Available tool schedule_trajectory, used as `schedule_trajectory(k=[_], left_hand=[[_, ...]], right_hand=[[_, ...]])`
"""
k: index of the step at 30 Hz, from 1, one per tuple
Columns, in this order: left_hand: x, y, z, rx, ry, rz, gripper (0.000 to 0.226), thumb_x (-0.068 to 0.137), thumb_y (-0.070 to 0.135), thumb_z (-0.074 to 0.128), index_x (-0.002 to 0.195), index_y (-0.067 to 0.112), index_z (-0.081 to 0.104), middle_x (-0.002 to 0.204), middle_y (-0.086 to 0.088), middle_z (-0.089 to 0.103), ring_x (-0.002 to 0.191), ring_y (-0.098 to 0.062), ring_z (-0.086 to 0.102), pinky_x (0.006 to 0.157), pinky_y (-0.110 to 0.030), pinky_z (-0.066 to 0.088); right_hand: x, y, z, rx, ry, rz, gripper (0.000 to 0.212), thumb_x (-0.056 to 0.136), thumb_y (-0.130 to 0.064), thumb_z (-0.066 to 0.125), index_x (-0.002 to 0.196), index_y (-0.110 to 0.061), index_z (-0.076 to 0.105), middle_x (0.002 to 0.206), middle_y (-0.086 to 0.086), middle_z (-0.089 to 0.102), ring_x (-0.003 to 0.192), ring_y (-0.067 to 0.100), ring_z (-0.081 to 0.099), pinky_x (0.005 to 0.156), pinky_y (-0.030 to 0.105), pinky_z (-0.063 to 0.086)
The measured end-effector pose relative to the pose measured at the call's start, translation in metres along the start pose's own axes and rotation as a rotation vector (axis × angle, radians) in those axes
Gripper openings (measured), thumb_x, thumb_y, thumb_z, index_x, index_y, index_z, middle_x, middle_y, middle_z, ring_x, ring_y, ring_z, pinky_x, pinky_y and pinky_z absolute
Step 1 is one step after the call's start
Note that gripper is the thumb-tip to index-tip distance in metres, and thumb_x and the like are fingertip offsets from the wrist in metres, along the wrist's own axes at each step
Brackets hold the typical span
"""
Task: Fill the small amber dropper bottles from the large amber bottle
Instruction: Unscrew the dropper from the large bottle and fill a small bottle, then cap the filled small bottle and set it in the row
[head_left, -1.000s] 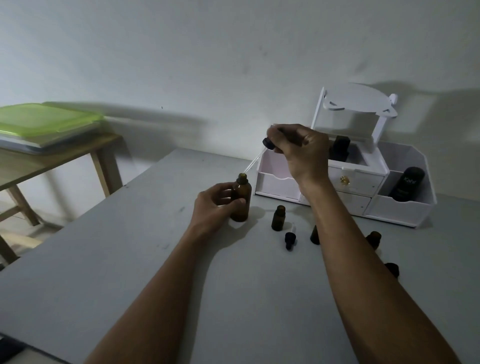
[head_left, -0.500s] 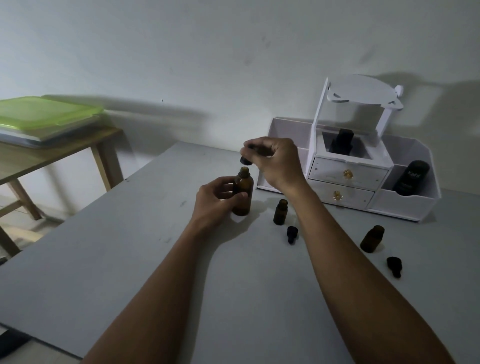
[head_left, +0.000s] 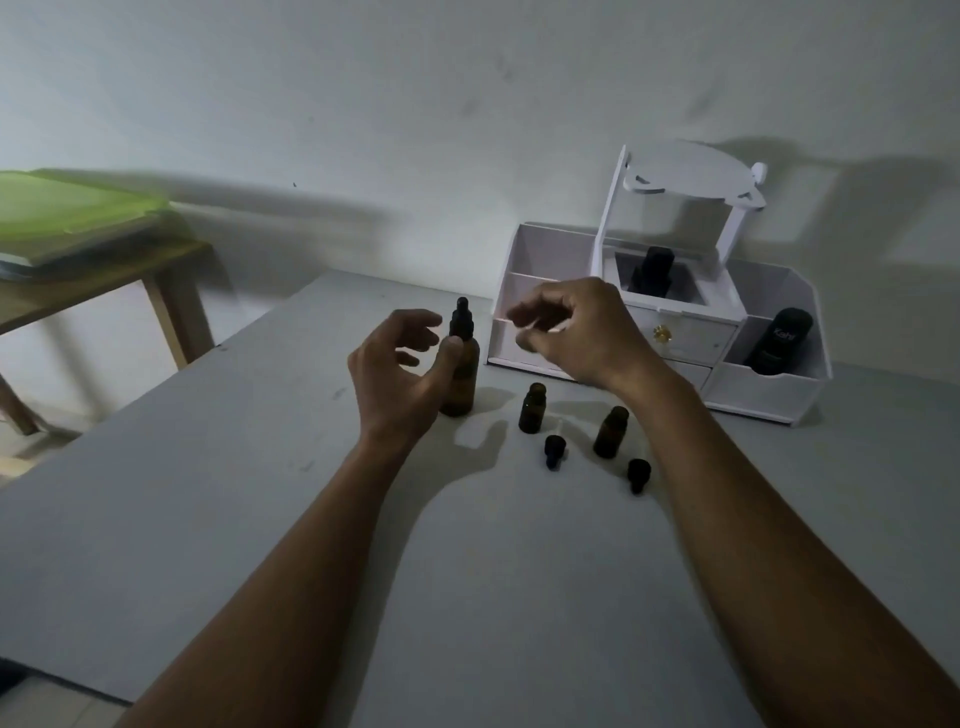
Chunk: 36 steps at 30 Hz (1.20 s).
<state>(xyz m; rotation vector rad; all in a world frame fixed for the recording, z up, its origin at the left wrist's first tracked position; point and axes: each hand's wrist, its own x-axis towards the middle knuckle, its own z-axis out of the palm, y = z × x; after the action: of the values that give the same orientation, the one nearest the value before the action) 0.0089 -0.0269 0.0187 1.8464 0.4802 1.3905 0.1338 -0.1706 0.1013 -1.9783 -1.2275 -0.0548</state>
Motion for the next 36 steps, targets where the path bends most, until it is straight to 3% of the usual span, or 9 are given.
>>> schedule_trajectory(k=[4, 6, 10, 15, 17, 19, 22, 26, 36], left_hand=[[-0.013, 0.02, 0.012, -0.029, -0.079, 0.071, 0.009, 0.082, 0.021, 0.073, 0.081, 0.012, 0.075, 0.069, 0.003, 0.072, 0.063, -0.01, 0.068, 0.063, -0.026, 0.057], [-0.02, 0.02, 0.021, -0.037, -0.167, 0.042, 0.008, 0.082, 0.021, 0.074, 0.082, 0.013, 0.076, 0.068, 0.003, 0.072, 0.062, -0.009, 0.069, 0.064, -0.027, 0.058], [-0.029, 0.018, 0.034, -0.036, -0.358, -0.058, 0.019, 0.085, 0.012, 0.074, 0.104, 0.015, 0.075, 0.08, 0.006, 0.073, 0.074, -0.006, 0.071, 0.072, -0.017, 0.057], [-0.036, 0.013, 0.042, 0.009, -0.539, -0.241, 0.049, 0.087, 0.0, 0.068, 0.134, 0.014, 0.06, 0.116, -0.004, 0.068, 0.101, -0.014, 0.066, 0.083, -0.019, 0.056], [-0.036, 0.012, 0.042, -0.001, -0.566, -0.312, 0.052, 0.087, -0.001, 0.069, 0.136, 0.013, 0.058, 0.121, -0.005, 0.066, 0.101, -0.015, 0.066, 0.08, -0.017, 0.054], [-0.035, 0.012, 0.042, -0.009, -0.59, -0.329, 0.054, 0.085, 0.004, 0.074, 0.136, 0.012, 0.058, 0.122, -0.006, 0.067, 0.099, -0.015, 0.067, 0.081, -0.019, 0.055], [-0.03, 0.011, 0.043, 0.006, -0.625, -0.329, 0.058, 0.081, 0.015, 0.08, 0.136, 0.009, 0.06, 0.123, -0.007, 0.069, 0.1, -0.014, 0.067, 0.09, -0.025, 0.054], [-0.031, 0.016, 0.046, 0.042, -0.639, -0.322, 0.057, 0.081, 0.022, 0.081, 0.133, 0.009, 0.063, 0.123, -0.008, 0.07, 0.097, -0.011, 0.064, 0.091, -0.023, 0.05], [-0.033, 0.019, 0.045, 0.085, -0.618, -0.279, 0.043, 0.085, 0.015, 0.077, 0.126, 0.008, 0.067, 0.12, -0.008, 0.072, 0.094, -0.006, 0.062, 0.092, -0.017, 0.045]], right_hand=[[-0.035, 0.002, -0.009, -0.246, -0.288, 0.071, 0.035, 0.082, 0.001, 0.072, 0.108, -0.022, 0.073, 0.107, -0.004, 0.069, 0.092, 0.008, 0.065, 0.07, 0.01, 0.048], [-0.051, 0.006, -0.006, -0.336, -0.394, 0.119, 0.037, 0.078, -0.004, 0.075, 0.105, -0.029, 0.073, 0.109, -0.005, 0.063, 0.097, 0.014, 0.062, 0.077, 0.023, 0.053], [-0.066, 0.023, 0.01, -0.61, -0.498, 0.066, 0.039, 0.082, -0.013, 0.072, 0.116, -0.031, 0.069, 0.125, -0.001, 0.056, 0.108, 0.022, 0.054, 0.089, 0.031, 0.045], [-0.067, 0.035, 0.021, -0.763, -0.489, -0.043, 0.026, 0.088, -0.02, 0.07, 0.113, -0.028, 0.07, 0.12, 0.0, 0.062, 0.107, 0.021, 0.053, 0.098, 0.037, 0.039], [-0.066, 0.033, 0.013, -0.686, -0.458, -0.078, 0.022, 0.087, -0.022, 0.073, 0.108, -0.03, 0.072, 0.116, -0.006, 0.065, 0.108, 0.016, 0.056, 0.099, 0.037, 0.037], [-0.061, 0.029, -0.004, -0.475, -0.356, -0.038, 0.023, 0.083, -0.018, 0.076, 0.102, -0.032, 0.073, 0.106, -0.009, 0.069, 0.099, 0.01, 0.06, 0.094, 0.033, 0.047], [-0.045, 0.026, -0.034, -0.151, -0.136, 0.001, 0.021, 0.082, -0.011, 0.079, 0.097, -0.024, 0.073, 0.096, -0.009, 0.073, 0.086, -0.001, 0.067, 0.074, 0.012, 0.049], [-0.025, 0.026, -0.042, 0.279, 0.151, 0.078, 0.015, 0.082, -0.008, 0.078, 0.097, -0.008, 0.075, 0.09, 0.003, 0.077, 0.082, 0.009, 0.074, 0.075, 0.018, 0.058], [-0.015, 0.041, -0.006, 0.337, 0.092, 0.187, 0.015, 0.08, -0.009, 0.08, 0.094, -0.008, 0.076, 0.087, 0.007, 0.078, 0.08, 0.02, 0.075, 0.072, 0.027, 0.062]])
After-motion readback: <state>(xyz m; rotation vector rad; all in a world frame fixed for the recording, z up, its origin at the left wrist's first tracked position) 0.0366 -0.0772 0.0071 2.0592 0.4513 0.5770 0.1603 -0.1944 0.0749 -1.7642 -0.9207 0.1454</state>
